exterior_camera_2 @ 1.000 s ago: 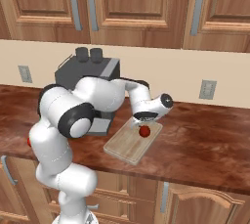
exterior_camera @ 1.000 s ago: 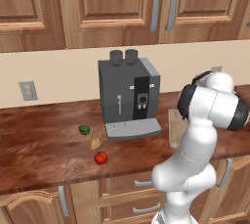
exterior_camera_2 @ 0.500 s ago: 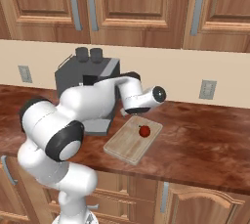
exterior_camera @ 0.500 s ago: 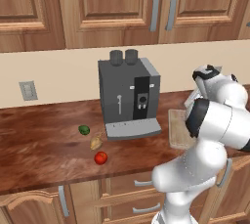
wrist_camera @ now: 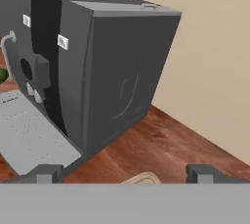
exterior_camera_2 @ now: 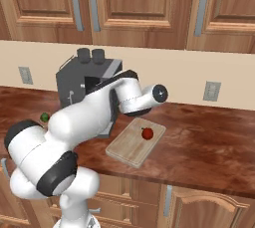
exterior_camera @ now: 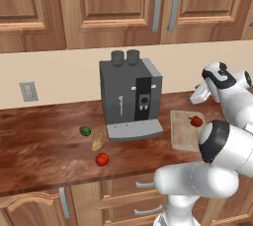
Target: Place the avocado, onion, tomato, and bell pepper on the cutting board.
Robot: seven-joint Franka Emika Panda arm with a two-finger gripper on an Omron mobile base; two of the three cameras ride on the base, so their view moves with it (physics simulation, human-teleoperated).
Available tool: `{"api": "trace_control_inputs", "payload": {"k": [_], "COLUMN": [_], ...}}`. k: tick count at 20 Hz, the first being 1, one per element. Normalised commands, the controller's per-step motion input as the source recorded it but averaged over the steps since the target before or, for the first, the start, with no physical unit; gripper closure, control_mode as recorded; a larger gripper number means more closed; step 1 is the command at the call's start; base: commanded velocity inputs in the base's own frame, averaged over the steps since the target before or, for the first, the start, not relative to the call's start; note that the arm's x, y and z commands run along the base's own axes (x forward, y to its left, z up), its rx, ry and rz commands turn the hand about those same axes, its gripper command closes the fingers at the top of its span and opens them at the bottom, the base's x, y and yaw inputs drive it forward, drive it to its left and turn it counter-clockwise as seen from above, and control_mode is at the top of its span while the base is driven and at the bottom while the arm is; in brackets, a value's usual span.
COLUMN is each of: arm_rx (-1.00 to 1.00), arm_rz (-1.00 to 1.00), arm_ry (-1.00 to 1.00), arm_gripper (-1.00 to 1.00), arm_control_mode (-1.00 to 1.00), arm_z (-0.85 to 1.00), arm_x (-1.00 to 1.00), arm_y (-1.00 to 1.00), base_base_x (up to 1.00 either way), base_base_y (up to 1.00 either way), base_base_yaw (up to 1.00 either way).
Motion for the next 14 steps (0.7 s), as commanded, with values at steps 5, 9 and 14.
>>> {"api": "trace_control_inputs", "payload": {"k": [5, 9, 14], "arm_rx": [0.01, 0.0, 0.0], "arm_rz": [-0.08, -0.09, -0.11], "arm_ry": [0.0, 0.0, 0.06], "arm_gripper": [-1.0, -1.0, -1.0], "arm_control_mode": [-1.0, -1.0, -1.0], "arm_z": [0.43, 0.35, 0.16], "arm_x": [-0.54, -0.59, -0.58], "arm_y": [0.03, 0.15, 0.28], "base_base_x": [0.0, 0.0, 0.0], "base_base_y": [0.0, 0.0, 0.0], "base_base_yaw": [0.0, 0.0, 0.0]}}
